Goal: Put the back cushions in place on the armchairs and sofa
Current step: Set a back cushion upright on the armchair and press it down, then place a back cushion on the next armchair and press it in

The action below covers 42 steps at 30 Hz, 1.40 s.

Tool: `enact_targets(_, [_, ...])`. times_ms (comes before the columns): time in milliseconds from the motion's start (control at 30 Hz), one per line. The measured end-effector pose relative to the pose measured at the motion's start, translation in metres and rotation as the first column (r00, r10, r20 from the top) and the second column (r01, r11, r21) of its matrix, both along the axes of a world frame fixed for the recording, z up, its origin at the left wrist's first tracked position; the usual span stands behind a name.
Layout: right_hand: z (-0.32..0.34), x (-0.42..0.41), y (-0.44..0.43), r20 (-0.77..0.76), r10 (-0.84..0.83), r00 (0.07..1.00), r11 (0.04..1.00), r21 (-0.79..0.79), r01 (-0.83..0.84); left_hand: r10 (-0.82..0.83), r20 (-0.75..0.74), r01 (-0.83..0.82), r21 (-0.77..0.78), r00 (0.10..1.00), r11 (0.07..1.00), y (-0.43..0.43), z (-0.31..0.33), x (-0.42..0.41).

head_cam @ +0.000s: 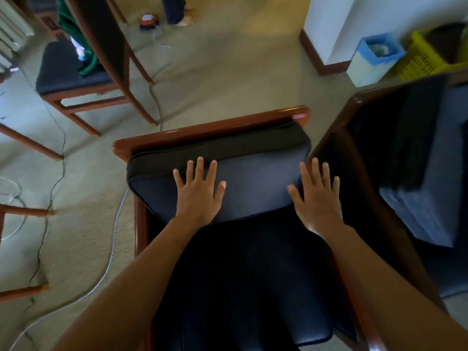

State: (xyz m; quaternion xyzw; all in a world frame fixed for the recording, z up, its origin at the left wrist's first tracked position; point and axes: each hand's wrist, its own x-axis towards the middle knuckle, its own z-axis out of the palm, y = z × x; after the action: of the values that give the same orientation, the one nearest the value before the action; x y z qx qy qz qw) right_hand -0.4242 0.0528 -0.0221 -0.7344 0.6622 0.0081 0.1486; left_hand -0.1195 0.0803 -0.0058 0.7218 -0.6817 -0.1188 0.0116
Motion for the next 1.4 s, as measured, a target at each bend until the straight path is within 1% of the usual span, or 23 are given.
enact_targets(133, [0.019, -0.045, 0.056, 0.043, -0.172, 0.984, 0.984, -0.034, 0.174, -0.141, -0.06, 0.14, -0.023, 0.988, 0.99, 0.004, 0.013, -0.062])
enact_targets(267, [0.041, -0.096, 0.092, 0.133, -0.337, 0.932, 0.937, -0.052, 0.346, -0.276, -0.122, 0.268, -0.072, 0.954, 0.961, 0.001, 0.032, -0.132])
enact_targets(367, [0.057, -0.138, 0.105, 0.157, -0.413, 0.897, 0.902, -0.068, 0.427, -0.353, -0.172, 0.338, -0.11, 0.92, 0.935, -0.005, 0.051, -0.186])
enact_targets(467, [0.062, -0.182, 0.109, 0.208, -0.475, 0.855, 0.862, -0.085, 0.499, -0.423, -0.226, 0.389, -0.181, 0.877, 0.903, -0.015, 0.063, -0.24])
enact_targets(533, [0.057, -0.213, 0.109, 0.257, -0.513, 0.819, 0.832, -0.084, 0.548, -0.426, -0.278, 0.389, -0.181, 0.861, 0.903, -0.022, 0.065, -0.276])
enact_targets(600, [0.047, -0.243, 0.107, 0.311, -0.549, 0.776, 0.806, -0.05, 0.59, -0.401, -0.345, 0.372, -0.149, 0.848, 0.916, -0.03, 0.062, -0.311])
enact_targets(700, [0.028, -0.287, 0.098, 0.416, -0.618, 0.666, 0.75, 0.061, 0.658, -0.271, -0.454, 0.276, -0.057, 0.848, 0.959, -0.046, 0.055, -0.363])
enact_targets(767, [0.013, -0.311, 0.089, 0.483, -0.666, 0.568, 0.701, 0.145, 0.698, -0.171, -0.508, 0.195, -0.006, 0.844, 0.981, -0.058, 0.049, -0.39])
enact_targets(833, [-0.004, -0.333, 0.077, 0.543, -0.706, 0.455, 0.644, 0.225, 0.731, -0.092, -0.527, 0.134, 0.042, 0.845, 0.99, -0.072, 0.04, -0.415])
enact_targets(900, [-0.022, -0.351, 0.063, 0.583, -0.751, 0.309, 0.568, 0.334, 0.752, -0.004, -0.548, 0.069, 0.098, 0.836, 0.993, -0.083, 0.029, -0.435])
enact_targets(933, [-0.03, -0.357, 0.055, 0.59, -0.779, 0.213, 0.513, 0.403, 0.758, 0.041, -0.565, 0.036, 0.124, 0.824, 0.992, -0.087, 0.025, -0.441])
enact_targets(1000, [-0.052, -0.368, 0.036, 0.559, -0.829, -0.021, 0.367, 0.572, 0.734, 0.128, -0.596, -0.035, 0.165, 0.793, 0.986, -0.096, 0.011, -0.454])
enact_targets(1033, [-0.064, -0.371, 0.027, 0.517, -0.841, -0.161, 0.278, 0.667, 0.691, 0.162, -0.609, -0.063, 0.181, 0.776, 0.982, -0.1, 0.005, -0.459])
enact_targets(1067, [-0.074, -0.374, 0.018, 0.464, -0.825, -0.323, 0.187, 0.763, 0.619, 0.19, -0.629, -0.083, 0.195, 0.754, 0.977, -0.103, -0.001, -0.462])
enact_targets(1100, [-0.085, -0.376, 0.01, 0.399, -0.776, -0.488, 0.115, 0.851, 0.512, 0.216, -0.657, -0.099, 0.21, 0.723, 0.973, -0.106, -0.006, -0.465])
enact_targets(1133, [-0.095, -0.379, 0.005, 0.328, -0.707, -0.626, 0.087, 0.919, 0.383, 0.242, -0.686, -0.115, 0.227, 0.687, 0.967, -0.109, -0.012, -0.466])
enact_targets(1167, [-0.106, -0.381, 0.0, 0.263, -0.634, -0.728, 0.103, 0.961, 0.257, 0.262, -0.71, -0.125, 0.241, 0.653, 0.963, -0.111, -0.016, -0.467])
enact_targets(1233, [-0.128, -0.383, -0.005, 0.174, -0.487, -0.856, 0.21, 0.974, 0.078, 0.283, -0.751, -0.114, 0.269, 0.596, 0.956, -0.115, -0.022, -0.462])
enact_targets(1267, [-0.138, -0.383, -0.006, 0.149, -0.421, -0.895, 0.267, 0.963, 0.035, 0.288, -0.768, -0.093, 0.288, 0.572, 0.953, -0.118, -0.024, -0.459])
enact_targets(1300, [-0.145, -0.383, -0.006, 0.137, -0.372, -0.918, 0.303, 0.953, 0.02, 0.291, -0.779, -0.068, 0.307, 0.555, 0.949, -0.121, -0.025, -0.455])
enact_targets(1333, [-0.149, -0.383, -0.006, 0.141, -0.336, -0.931, 0.315, 0.949, 0.029, 0.288, -0.785, -0.041, 0.32, 0.549, 0.947, -0.122, -0.025, -0.453])
enact_targets(1400, [-0.155, -0.381, -0.002, 0.161, -0.302, -0.94, 0.29, 0.954, 0.07, 0.262, -0.792, 0.003, 0.316, 0.551, 0.949, -0.122, -0.023, -0.451])
